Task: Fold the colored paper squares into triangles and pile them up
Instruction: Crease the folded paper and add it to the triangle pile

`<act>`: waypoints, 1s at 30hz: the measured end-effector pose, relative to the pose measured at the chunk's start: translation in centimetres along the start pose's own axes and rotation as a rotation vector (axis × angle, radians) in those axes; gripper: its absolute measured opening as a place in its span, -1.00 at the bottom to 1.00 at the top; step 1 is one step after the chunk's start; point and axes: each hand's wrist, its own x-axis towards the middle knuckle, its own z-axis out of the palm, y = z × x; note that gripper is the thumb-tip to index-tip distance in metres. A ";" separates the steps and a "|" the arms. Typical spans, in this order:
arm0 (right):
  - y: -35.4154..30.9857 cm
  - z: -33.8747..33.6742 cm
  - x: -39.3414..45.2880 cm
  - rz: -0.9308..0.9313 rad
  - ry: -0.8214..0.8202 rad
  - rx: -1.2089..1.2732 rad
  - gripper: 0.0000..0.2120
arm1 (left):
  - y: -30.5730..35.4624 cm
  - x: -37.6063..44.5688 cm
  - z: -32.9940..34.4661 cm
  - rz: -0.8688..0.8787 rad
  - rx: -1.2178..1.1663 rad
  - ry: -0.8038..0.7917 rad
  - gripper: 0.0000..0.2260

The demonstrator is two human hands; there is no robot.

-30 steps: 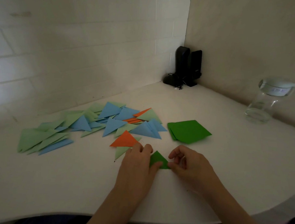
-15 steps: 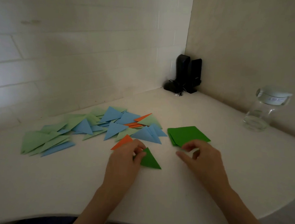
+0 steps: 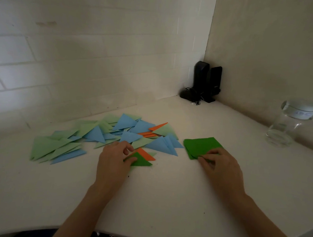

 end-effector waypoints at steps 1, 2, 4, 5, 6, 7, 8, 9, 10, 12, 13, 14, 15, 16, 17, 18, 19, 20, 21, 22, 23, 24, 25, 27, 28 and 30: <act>0.1 0.0 0.1 0.002 0.010 0.013 -0.85 | -0.1 0.1 0.1 0.006 0.003 0.000 -0.82; 0.2 0.1 0.1 -0.007 0.020 0.021 -0.86 | 0.0 0.2 0.1 0.011 0.003 -0.001 -0.82; 0.3 0.0 0.1 -0.038 0.059 0.024 -0.89 | 0.1 0.3 0.1 0.034 0.000 0.014 -0.82; 0.2 -0.2 0.1 -0.054 0.093 0.021 -0.90 | 0.3 0.3 0.1 0.060 -0.002 0.031 -0.81; 0.1 -0.5 0.1 -0.070 0.135 0.018 -0.91 | 0.6 0.1 0.1 0.091 -0.008 0.045 -0.81; -0.1 -0.9 0.0 -0.088 0.176 0.018 -0.91 | 0.9 -0.1 0.2 0.124 -0.025 0.052 -0.81; -0.4 -1.3 -0.2 -0.107 0.212 0.025 -0.92 | 1.3 -0.4 0.2 0.158 -0.053 0.049 -0.83; -0.7 -1.7 -0.4 -0.129 0.239 0.038 -0.92 | 1.8 -0.8 0.4 0.194 -0.089 0.040 -0.86; -1.1 -2.1 -0.7 -0.152 0.257 0.050 -0.92 | 2.3 -1.3 0.5 0.231 -0.122 0.027 -0.88; -1.8 -2.5 -1.6 -0.205 0.265 0.058 -0.92 | 3.4 -2.3 0.7 0.291 -0.178 0.004 -0.87; -2.1 -2.5 -2.2 -0.230 0.265 0.058 -0.92 | 3.9 -2.8 0.8 0.314 -0.208 -0.015 -0.84; -2.5 -2.5 -2.8 -0.252 0.262 0.062 -0.92 | 4.3 -3.3 0.8 0.334 -0.235 -0.046 -0.81; -2.8 -2.4 -3.4 -0.270 0.256 0.070 -0.93 | 4.7 -3.7 0.9 0.358 -0.253 -0.084 -0.79; -3.0 -2.3 -3.9 -0.290 0.246 0.081 -0.93 | 5.0 -4.0 1.0 0.389 -0.262 -0.122 -0.77; -3.2 -2.1 -4.4 -0.315 0.230 0.089 -0.92 | 5.1 -4.2 1.1 0.423 -0.264 -0.159 -0.75; -3.4 -1.8 -4.9 -0.344 0.211 0.090 -0.89 | 5.3 -4.4 1.4 0.454 -0.263 -0.197 -0.74; -3.5 -1.6 -5.2 -0.371 0.187 0.088 -0.85 | 5.3 -4.5 1.6 0.477 -0.257 -0.233 -0.73; -3.6 -1.4 -5.5 -0.391 0.162 0.085 -0.81 | 5.3 -4.6 1.9 0.494 -0.244 -0.262 -0.73; -3.6 -1.2 -5.7 -0.404 0.133 0.086 -0.78 | 5.2 -4.7 2.1 0.507 -0.226 -0.282 -0.73; -3.6 -1.0 -5.9 -0.409 0.102 0.090 -0.77 | 5.1 -4.9 2.2 0.515 -0.211 -0.292 -0.74; -3.6 -0.8 -6.0 -0.406 0.067 0.095 -0.77 | 5.1 -5.0 2.3 0.515 -0.202 -0.295 -0.75; -3.6 -0.7 -6.1 -0.398 0.033 0.100 -0.77 | 5.1 -5.1 2.3 0.511 -0.198 -0.294 -0.76; -3.6 -0.6 -6.3 -0.392 0.003 0.107 -0.78 | 5.0 -5.2 2.3 0.506 -0.198 -0.293 -0.76; -3.5 -0.4 -6.4 -0.378 -0.060 0.145 -0.77 | 5.0 -5.2 2.4 0.497 -0.205 -0.295 -0.76; -3.6 -0.4 -6.4 -0.361 -0.099 0.184 -0.76 | 4.9 -5.2 2.5 0.491 -0.214 -0.297 -0.75; -3.5 -0.6 -6.1 -0.308 -0.175 0.262 -0.74 | 4.9 -5.0 2.5 0.471 -0.252 -0.302 -0.75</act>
